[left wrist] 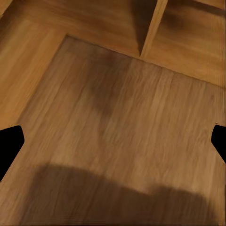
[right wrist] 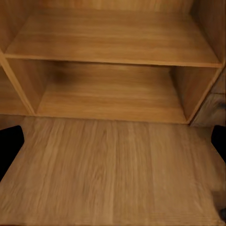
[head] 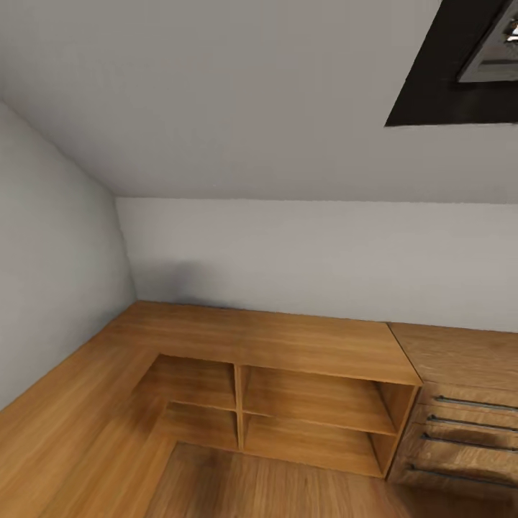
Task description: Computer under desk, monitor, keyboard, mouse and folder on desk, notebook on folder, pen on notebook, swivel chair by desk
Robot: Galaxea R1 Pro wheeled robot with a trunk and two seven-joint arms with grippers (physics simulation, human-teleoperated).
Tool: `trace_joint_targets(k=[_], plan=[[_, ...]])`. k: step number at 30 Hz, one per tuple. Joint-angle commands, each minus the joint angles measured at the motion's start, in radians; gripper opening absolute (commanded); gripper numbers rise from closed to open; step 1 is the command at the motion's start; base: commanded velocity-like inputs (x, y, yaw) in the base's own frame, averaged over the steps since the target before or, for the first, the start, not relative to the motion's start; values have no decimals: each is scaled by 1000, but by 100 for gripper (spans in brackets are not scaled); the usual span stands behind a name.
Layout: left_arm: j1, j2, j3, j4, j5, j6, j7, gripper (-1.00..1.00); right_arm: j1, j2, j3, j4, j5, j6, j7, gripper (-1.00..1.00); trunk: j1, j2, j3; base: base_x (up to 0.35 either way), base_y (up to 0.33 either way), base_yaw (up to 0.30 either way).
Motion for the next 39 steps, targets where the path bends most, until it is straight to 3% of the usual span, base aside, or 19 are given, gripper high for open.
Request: trace_joint_targets(k=[1,8,24,39], plan=[[-1,1,-8,0,11,-5,7,100,-1,0,9,1,-8,-3,-4,100,0,-1,-1,-217,0,-291],[-1,1,-8,0,11,-5,7,100,-1,0,9,1,-8,-3,-4,100,0,-1,-1,-204,0,-291],[-1,1,-8,0,11,-5,7,100,-1,-1,9,1,-8,-3,-4,100,0,-1,-1,-10,0,-291],[-1,1,-6,0,11,-5,7,100,-1,0,9,2,-8,-2,-4,100,0,-1,0,117,109,-291]])
